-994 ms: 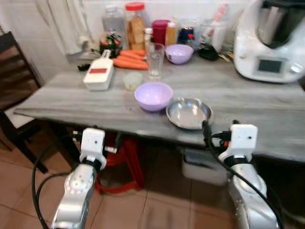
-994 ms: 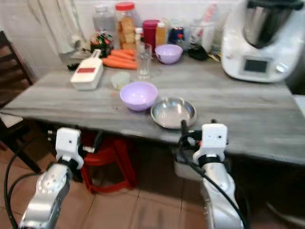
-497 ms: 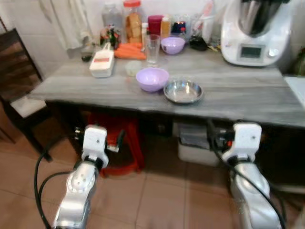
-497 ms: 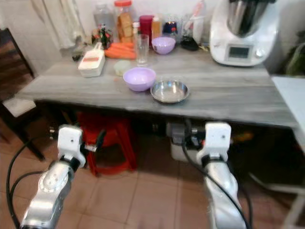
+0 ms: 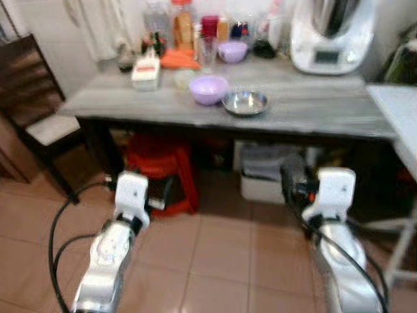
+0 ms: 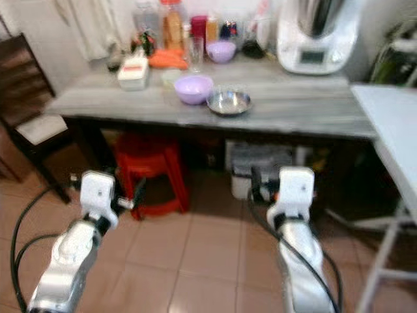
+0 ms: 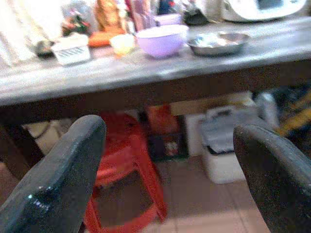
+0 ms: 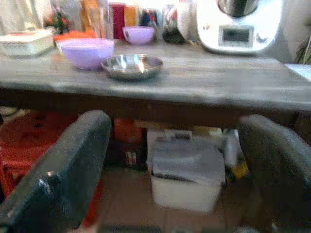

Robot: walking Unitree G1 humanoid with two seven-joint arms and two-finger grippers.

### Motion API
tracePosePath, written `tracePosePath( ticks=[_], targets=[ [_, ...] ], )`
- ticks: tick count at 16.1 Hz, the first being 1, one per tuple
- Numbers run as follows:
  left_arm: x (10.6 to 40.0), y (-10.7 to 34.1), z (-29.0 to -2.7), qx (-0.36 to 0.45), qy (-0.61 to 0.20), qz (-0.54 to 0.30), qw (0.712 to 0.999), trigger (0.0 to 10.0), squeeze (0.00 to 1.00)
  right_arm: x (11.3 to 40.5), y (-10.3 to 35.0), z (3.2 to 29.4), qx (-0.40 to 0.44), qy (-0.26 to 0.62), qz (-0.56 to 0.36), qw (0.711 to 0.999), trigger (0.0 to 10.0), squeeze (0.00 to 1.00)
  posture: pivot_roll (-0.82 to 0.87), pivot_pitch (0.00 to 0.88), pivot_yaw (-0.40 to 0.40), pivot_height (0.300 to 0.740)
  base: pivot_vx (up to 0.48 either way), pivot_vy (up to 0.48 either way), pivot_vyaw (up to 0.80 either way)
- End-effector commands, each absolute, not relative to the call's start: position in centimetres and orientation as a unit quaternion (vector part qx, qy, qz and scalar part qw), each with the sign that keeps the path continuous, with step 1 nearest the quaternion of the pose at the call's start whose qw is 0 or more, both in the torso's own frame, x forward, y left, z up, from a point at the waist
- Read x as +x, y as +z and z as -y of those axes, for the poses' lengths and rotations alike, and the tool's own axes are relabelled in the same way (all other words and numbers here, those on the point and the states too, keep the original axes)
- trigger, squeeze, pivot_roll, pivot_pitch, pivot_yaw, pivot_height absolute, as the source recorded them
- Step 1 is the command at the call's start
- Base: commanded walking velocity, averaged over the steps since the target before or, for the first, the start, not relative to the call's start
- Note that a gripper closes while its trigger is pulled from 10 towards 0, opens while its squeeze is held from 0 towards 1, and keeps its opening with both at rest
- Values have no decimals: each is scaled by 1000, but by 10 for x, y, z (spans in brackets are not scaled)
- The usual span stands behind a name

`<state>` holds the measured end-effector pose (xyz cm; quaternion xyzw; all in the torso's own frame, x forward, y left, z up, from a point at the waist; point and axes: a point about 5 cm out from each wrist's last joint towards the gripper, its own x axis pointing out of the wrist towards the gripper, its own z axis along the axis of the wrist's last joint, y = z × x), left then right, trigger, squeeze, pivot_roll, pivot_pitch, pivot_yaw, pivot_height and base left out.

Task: Setting the table

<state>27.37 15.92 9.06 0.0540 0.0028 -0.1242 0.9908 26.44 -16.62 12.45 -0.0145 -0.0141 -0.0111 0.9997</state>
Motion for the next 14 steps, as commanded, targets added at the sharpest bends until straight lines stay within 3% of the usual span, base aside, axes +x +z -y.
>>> tracePosePath(
  ticks=[1, 9, 14],
  targets=[
    [277, 98, -159, 54, -125, 14, 991, 10000, 0, 268, 131, 164, -13, -5, 28, 1000, 10000, 0, -21, 0, 55, 740, 0, 0, 0],
    [276, 98, -153, 43, -145, 16, 988, 10000, 0, 269, 131, 165, -15, -2, 28, 1000, 10000, 0, -21, 0, 48, 740, 0, 0, -105],
    [275, 98, -151, 40, -148, 15, 988, 10000, 0, 268, 132, 165, -16, -2, 27, 1000, 10000, 0, -23, 0, 48, 740, 0, -259, 0]
  ],
)
